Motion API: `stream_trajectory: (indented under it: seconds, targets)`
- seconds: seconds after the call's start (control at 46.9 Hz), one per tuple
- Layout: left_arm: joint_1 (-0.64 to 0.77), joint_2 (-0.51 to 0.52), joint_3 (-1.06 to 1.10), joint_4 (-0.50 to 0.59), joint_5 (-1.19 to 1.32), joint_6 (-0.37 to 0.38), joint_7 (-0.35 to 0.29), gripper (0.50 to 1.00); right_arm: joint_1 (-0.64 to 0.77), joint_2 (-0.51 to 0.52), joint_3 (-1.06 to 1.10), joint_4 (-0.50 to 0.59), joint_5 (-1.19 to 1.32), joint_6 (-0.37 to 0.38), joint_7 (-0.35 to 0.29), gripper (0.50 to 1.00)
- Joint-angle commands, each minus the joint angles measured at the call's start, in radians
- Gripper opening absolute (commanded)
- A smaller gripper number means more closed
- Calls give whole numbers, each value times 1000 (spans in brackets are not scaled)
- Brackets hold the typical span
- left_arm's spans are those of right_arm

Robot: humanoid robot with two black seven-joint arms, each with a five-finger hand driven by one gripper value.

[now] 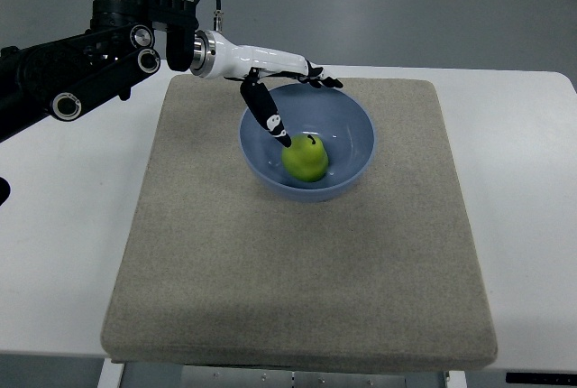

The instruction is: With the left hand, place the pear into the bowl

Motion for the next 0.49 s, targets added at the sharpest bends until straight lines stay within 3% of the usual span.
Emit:
stream_trajectory:
  seconds: [0.0, 0.213, 0.47]
  targets:
    - [-24, 3, 6, 49, -161, 0, 0, 996, 0, 0, 0, -1, 0, 0, 0, 926]
    - [-56, 38, -14, 107, -367, 2, 1, 996, 0, 0, 0, 0, 0, 0, 0, 926]
    - [-27, 38, -56, 300, -681, 11, 12, 996, 0, 0, 0, 0, 0, 0, 0, 926]
